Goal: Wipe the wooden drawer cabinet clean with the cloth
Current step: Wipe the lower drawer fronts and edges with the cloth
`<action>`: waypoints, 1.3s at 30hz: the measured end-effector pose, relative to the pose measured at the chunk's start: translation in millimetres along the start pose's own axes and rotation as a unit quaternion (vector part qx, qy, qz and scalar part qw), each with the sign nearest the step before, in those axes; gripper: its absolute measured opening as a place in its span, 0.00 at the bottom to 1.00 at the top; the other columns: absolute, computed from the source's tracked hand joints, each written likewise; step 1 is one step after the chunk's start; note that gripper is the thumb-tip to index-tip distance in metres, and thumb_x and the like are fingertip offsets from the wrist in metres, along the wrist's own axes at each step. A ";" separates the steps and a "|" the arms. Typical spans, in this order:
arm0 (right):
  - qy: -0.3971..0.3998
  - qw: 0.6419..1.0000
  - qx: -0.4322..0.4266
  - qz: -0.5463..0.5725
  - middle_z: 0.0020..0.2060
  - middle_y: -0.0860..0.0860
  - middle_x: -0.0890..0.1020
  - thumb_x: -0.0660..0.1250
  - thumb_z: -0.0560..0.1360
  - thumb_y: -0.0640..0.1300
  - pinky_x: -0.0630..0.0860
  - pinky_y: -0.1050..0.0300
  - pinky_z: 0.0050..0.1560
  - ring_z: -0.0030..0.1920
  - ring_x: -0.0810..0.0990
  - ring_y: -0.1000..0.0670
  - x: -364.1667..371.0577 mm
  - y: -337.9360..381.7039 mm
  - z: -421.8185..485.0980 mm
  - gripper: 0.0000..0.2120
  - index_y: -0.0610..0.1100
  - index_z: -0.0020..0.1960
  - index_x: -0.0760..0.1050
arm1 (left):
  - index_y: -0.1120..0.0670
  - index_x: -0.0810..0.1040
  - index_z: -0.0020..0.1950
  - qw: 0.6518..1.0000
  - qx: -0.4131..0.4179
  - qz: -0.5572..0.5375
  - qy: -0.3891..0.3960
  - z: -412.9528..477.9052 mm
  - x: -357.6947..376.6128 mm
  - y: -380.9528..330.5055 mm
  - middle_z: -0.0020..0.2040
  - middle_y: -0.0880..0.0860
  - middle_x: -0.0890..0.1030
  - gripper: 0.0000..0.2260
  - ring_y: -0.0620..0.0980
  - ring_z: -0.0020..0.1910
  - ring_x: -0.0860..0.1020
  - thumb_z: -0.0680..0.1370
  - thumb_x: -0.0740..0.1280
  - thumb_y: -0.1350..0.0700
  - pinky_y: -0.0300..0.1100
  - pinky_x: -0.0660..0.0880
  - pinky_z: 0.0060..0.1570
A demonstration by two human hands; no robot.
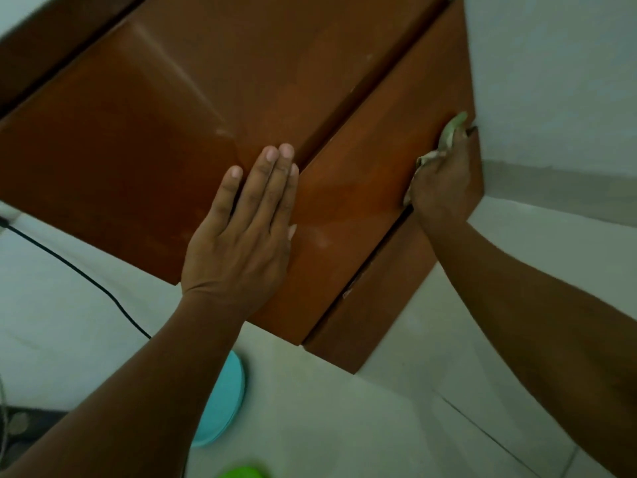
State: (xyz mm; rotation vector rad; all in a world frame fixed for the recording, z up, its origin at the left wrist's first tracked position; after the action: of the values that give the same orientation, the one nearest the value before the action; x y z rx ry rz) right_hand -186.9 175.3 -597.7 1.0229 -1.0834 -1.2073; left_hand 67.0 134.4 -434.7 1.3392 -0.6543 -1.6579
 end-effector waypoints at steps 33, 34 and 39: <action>-0.021 0.994 -0.052 0.095 0.70 0.41 0.73 0.58 0.79 0.28 0.67 0.67 0.69 0.70 0.72 0.58 -9.3 -1.7 -51.2 0.22 0.29 0.73 0.67 | 0.65 0.44 0.83 0.995 0.099 -0.003 0.018 3.9 18.0 -26.7 0.84 0.65 0.43 0.30 0.60 0.84 0.45 0.86 0.45 0.49 0.55 0.41 0.82; 0.048 0.988 -0.114 0.090 0.74 0.39 0.68 0.57 0.80 0.29 0.65 0.58 0.75 0.76 0.66 0.51 -5.5 2.7 -85.4 0.22 0.29 0.74 0.64 | 0.65 0.44 0.83 0.994 0.106 0.001 0.010 2.9 17.1 -26.5 0.84 0.65 0.43 0.30 0.60 0.84 0.44 0.86 0.45 0.49 0.55 0.41 0.82; 0.168 0.957 -0.238 0.005 0.79 0.36 0.53 0.52 0.81 0.43 0.51 0.37 0.79 0.81 0.50 0.38 24.7 5.9 -139.0 0.29 0.30 0.78 0.54 | 0.59 0.39 0.84 0.992 0.096 -0.037 0.075 12.8 39.1 -43.3 0.84 0.58 0.38 0.31 0.57 0.84 0.42 0.87 0.45 0.46 0.59 0.50 0.82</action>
State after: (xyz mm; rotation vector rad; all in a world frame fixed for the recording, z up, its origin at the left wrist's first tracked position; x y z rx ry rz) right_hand -48.3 154.7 -616.4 0.8027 -0.4960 -1.1594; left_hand 40.4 119.2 -485.9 1.6257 -0.6969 -1.5644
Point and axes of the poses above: each hand's wrist, its own z-axis towards the middle knuckle, its own x-axis out of the palm, y = z × x, the point moved 1 cm from there along z, towards the middle knuckle
